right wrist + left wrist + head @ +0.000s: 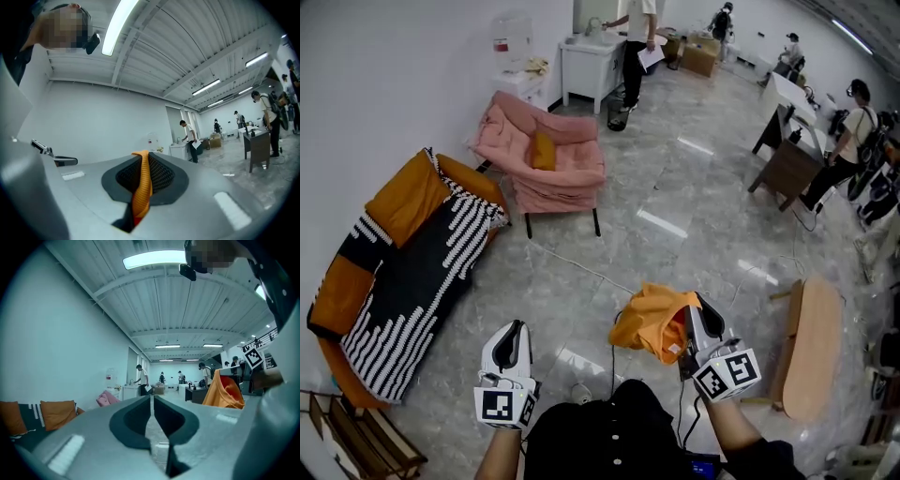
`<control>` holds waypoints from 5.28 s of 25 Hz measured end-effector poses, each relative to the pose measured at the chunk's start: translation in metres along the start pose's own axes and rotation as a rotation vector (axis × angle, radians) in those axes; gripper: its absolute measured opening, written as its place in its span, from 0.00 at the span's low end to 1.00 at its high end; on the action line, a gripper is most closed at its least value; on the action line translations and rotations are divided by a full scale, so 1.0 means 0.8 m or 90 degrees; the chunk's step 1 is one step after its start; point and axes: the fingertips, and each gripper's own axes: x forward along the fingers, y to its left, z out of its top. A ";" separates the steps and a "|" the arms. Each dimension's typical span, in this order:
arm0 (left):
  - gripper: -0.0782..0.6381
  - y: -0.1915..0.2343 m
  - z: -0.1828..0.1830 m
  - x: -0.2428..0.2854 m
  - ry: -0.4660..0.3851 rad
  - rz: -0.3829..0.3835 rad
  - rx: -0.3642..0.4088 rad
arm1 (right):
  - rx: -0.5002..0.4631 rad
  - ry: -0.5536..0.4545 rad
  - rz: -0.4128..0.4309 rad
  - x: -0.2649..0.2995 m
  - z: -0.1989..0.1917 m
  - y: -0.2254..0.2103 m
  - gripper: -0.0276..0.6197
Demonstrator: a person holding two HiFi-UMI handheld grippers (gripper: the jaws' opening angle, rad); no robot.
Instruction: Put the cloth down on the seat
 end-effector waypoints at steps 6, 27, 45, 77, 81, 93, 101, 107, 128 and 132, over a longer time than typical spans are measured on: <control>0.14 0.028 -0.010 -0.001 0.012 0.003 -0.008 | 0.004 0.001 -0.018 0.008 -0.003 0.009 0.10; 0.14 0.084 -0.003 0.150 0.016 0.027 -0.001 | 0.011 -0.011 0.004 0.174 0.006 -0.054 0.10; 0.14 0.097 0.018 0.301 0.018 0.048 0.005 | 0.018 -0.008 0.037 0.310 0.021 -0.133 0.10; 0.14 0.281 0.032 0.558 -0.002 0.022 0.007 | 0.000 -0.031 0.023 0.598 0.044 -0.158 0.10; 0.14 0.305 0.036 0.575 -0.005 0.013 0.006 | -0.005 -0.042 0.016 0.625 0.051 -0.153 0.10; 0.14 0.342 0.034 0.642 0.014 0.006 -0.003 | -0.002 -0.054 0.026 0.713 0.066 -0.166 0.10; 0.14 0.373 0.042 0.734 0.007 0.021 0.001 | -0.005 -0.083 0.059 0.814 0.094 -0.197 0.10; 0.14 0.395 0.057 0.802 -0.004 0.035 0.007 | -0.008 -0.087 0.076 0.888 0.108 -0.226 0.10; 0.14 0.411 0.068 0.937 0.019 0.061 0.009 | 0.033 -0.056 0.122 1.046 0.092 -0.288 0.10; 0.14 0.430 0.066 0.967 0.018 0.053 0.005 | 0.029 -0.058 0.125 1.080 0.099 -0.286 0.10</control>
